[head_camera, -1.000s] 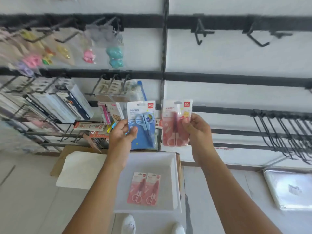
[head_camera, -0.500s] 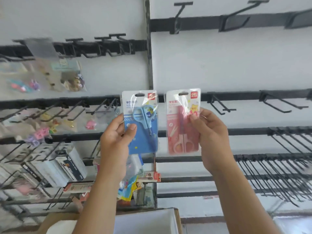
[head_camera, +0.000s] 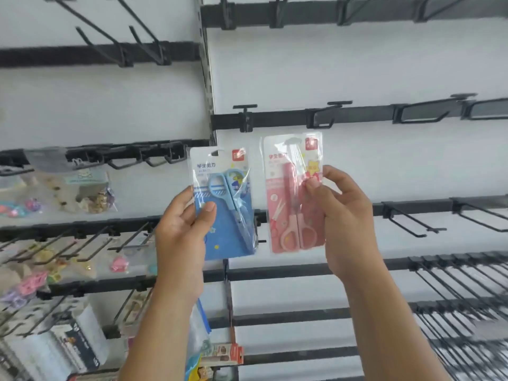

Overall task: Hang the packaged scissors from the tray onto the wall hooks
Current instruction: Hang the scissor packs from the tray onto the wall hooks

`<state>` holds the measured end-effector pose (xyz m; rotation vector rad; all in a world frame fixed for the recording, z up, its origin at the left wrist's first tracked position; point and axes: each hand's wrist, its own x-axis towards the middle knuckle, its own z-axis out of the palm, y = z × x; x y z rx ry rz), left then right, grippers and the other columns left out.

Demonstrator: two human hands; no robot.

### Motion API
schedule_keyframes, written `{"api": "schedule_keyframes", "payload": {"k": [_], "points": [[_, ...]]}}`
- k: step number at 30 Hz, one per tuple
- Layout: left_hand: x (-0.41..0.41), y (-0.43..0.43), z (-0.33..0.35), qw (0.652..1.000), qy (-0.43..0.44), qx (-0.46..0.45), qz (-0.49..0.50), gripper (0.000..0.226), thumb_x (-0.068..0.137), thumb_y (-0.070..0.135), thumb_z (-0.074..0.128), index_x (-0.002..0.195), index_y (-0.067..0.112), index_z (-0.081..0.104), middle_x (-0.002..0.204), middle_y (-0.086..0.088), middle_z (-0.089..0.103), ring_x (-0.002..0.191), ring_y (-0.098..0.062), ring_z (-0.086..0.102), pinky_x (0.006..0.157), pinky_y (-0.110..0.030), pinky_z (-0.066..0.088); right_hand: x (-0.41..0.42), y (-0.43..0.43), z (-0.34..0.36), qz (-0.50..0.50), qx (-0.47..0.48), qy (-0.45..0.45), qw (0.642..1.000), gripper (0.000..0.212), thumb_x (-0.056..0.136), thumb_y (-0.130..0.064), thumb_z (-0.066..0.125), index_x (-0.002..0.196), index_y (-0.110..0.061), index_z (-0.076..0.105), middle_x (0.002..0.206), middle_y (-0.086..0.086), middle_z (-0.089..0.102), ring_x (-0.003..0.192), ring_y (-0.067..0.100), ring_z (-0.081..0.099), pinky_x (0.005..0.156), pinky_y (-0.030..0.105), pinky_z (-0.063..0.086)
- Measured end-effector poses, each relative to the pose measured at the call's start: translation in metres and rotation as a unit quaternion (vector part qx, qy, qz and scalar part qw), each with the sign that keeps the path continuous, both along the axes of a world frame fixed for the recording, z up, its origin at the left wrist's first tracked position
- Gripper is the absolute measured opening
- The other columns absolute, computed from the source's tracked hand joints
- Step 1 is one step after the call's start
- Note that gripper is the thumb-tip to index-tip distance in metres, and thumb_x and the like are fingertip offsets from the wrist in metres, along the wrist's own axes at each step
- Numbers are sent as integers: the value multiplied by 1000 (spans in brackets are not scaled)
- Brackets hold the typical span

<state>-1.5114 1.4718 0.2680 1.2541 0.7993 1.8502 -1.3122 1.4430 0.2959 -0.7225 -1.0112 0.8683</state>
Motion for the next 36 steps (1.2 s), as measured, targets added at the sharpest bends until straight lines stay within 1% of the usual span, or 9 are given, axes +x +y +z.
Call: {"api": "schedule_keyframes", "payload": {"k": [3,6,11,15,19,21,26,32,36], "points": [[18,5,13,1000,-12,6,1,53,80,20,72,132,17,61,113,-5,75,107,-20,68,95,-39,51,18,1,11,-5,10,7,1000,12,98,-18,64,109,-20,66,80,5,76,66,23,72,44,26,51],[36,11,23,1000,-6,23,0,40,89,11,68,128,18,62,101,1,79,91,-18,68,84,-38,51,31,4,16,-14,14,7,1000,11,98,-16,64,107,-21,68,79,4,76,66,23,71,48,30,55],[52,20,31,999,6,39,21,42,92,7,64,123,36,60,96,1,79,81,-13,68,73,-33,53,47,13,12,-21,3,-12,1000,16,96,-17,66,111,-24,68,76,2,77,65,20,69,53,35,56],[55,26,36,998,5,50,49,49,93,8,63,126,44,56,95,3,79,74,-9,65,62,-25,51,53,21,5,-32,1,-22,999,21,97,-16,65,114,-27,63,77,1,78,61,14,71,48,34,56],[56,34,40,997,-1,47,53,47,93,9,63,121,47,58,91,6,78,73,-12,57,60,-26,45,55,28,-1,-31,0,-19,999,23,97,-14,65,115,-28,62,77,3,79,64,15,71,58,37,58],[56,36,40,997,0,50,53,47,93,9,63,121,46,59,90,6,77,76,-14,53,58,-25,44,55,30,-2,-28,-1,-20,999,22,97,-14,65,115,-27,62,78,4,79,65,16,72,57,38,59],[57,45,31,998,-7,44,49,47,92,9,63,123,44,63,89,1,75,80,-22,49,70,-41,41,55,33,-4,-32,-2,-23,999,21,97,-15,65,113,-28,62,78,5,79,64,16,72,56,37,59],[56,51,26,998,-8,29,48,47,92,9,64,123,44,62,91,1,76,80,-22,53,72,-43,41,54,38,3,-60,15,-5,998,20,97,-15,65,105,-33,62,73,3,74,68,22,64,65,40,53],[54,58,24,999,-10,27,45,47,92,9,63,126,42,62,89,3,76,82,-21,53,73,-41,40,58,42,17,-99,27,16,995,20,97,-15,64,107,-33,61,68,-2,71,63,12,62,56,29,56]]}}
